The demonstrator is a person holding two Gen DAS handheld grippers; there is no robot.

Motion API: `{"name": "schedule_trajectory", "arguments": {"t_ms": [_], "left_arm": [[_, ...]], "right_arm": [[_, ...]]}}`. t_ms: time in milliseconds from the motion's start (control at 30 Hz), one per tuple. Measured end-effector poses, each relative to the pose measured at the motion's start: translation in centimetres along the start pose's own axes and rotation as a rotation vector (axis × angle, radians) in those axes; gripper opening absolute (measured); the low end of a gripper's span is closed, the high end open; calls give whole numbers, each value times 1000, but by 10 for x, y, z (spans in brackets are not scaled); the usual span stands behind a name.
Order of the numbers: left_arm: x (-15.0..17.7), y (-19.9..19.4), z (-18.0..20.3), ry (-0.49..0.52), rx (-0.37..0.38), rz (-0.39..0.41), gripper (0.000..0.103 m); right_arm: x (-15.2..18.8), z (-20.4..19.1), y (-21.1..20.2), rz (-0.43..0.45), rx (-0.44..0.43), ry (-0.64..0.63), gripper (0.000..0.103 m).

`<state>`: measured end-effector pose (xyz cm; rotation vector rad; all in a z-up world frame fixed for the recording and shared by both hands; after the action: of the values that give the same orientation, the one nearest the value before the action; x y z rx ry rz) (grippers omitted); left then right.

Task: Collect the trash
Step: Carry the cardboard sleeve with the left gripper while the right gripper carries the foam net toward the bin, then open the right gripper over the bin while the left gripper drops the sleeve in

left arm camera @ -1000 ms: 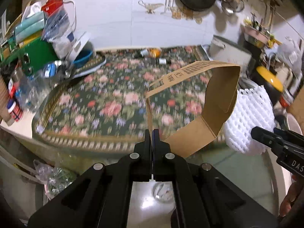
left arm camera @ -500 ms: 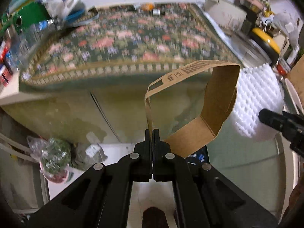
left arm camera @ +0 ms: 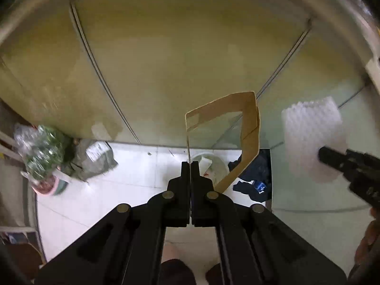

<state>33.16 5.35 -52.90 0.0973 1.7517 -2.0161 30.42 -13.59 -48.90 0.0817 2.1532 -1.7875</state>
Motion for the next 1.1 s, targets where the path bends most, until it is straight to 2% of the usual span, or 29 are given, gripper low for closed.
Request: {"name": "schedule_trajectory", "arguments": {"t_ms": [200,500,600,667,767,967,1067,1100], "left_arm": [[27,84,-11,-5,-18,-36,0],[42,182,-34,-11,-29,-71,0],[44,203,-38,-4,-37,-78,0],[45,214,-38,-1,-34,-88,0],[45,227,-31,17,-32,-97,0],[47,247,-9,44,14,-136,1],[50,261,0,40,59,-179,20],[52,266,1,33,70,-192,31]], "right_arm": [[26,9,110,-76,-14,-15,37],[37,-2,226,-130,-102,-37,46],[36,-2,247,-135,-115,-36,54],[35,-3,245,-135,-122,-26,55],[36,4,249,-139,-131,-4,63],[33,16,241,-112,-122,38,64],[31,22,234,-101,-117,51,64],[32,25,231,-97,-113,52,64]]}}
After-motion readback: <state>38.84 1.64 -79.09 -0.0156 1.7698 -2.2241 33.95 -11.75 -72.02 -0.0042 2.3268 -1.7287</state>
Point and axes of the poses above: each gripper's, at about its wrist camera, not at the fingertips, and y roughly the way its jaws point, z to its right, x to its underside, the point moved 3 cm from there along y, roughly the way its jaws point, and after that the axes turned 4 degrees about x, right-handed, at the moved point
